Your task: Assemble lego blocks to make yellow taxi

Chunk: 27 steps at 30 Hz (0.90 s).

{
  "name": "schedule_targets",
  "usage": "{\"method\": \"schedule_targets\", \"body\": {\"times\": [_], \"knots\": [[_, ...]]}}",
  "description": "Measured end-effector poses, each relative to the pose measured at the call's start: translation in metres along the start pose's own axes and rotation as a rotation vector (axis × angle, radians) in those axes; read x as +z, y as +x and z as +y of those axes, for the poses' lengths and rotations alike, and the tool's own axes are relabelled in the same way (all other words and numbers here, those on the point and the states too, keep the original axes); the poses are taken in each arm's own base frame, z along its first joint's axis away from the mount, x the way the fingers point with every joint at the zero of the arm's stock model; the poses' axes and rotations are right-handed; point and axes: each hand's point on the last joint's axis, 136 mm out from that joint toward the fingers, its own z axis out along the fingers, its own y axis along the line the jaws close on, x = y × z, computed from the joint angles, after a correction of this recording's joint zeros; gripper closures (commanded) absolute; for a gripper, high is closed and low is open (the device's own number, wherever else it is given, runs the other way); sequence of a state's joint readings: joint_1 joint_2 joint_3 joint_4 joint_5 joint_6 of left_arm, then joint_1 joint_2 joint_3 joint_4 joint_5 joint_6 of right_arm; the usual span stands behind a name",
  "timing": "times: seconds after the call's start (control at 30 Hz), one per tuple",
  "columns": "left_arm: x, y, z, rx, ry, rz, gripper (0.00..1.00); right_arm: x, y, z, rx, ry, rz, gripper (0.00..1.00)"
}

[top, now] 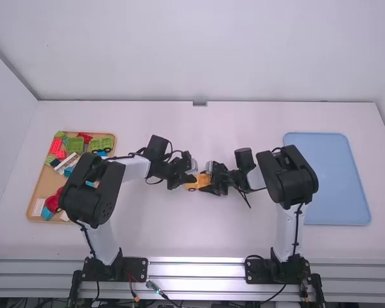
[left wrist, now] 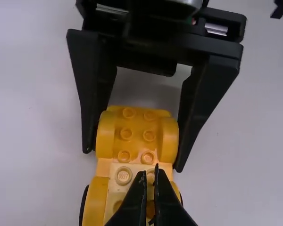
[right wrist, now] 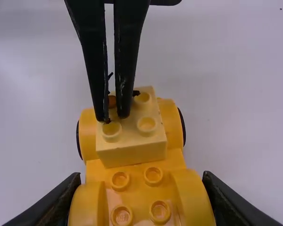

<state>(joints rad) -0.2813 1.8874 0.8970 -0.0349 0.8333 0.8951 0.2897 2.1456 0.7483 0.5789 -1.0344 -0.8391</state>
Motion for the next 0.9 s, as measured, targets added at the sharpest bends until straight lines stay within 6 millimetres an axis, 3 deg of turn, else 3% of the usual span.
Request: {"method": "schedule_targets", "body": {"times": [0.57, 0.77, 0.9], "knots": [[-0.002, 0.002, 0.007, -0.129, -0.023, 0.083, 0.98, -0.001, 0.001, -0.003, 0.005, 0.015, 0.006, 0.42], [-0.008, 0.004, 0.002, -0.112, 0.020, 0.147, 0.98, 0.003, -0.001, 0.001, 0.002, -0.003, 0.004, 0.42], [-0.015, -0.002, 0.014, -0.057, -0.022, 0.172, 0.98, 0.001, -0.001, -0.002, 0.007, 0.008, 0.004, 0.42]]}}
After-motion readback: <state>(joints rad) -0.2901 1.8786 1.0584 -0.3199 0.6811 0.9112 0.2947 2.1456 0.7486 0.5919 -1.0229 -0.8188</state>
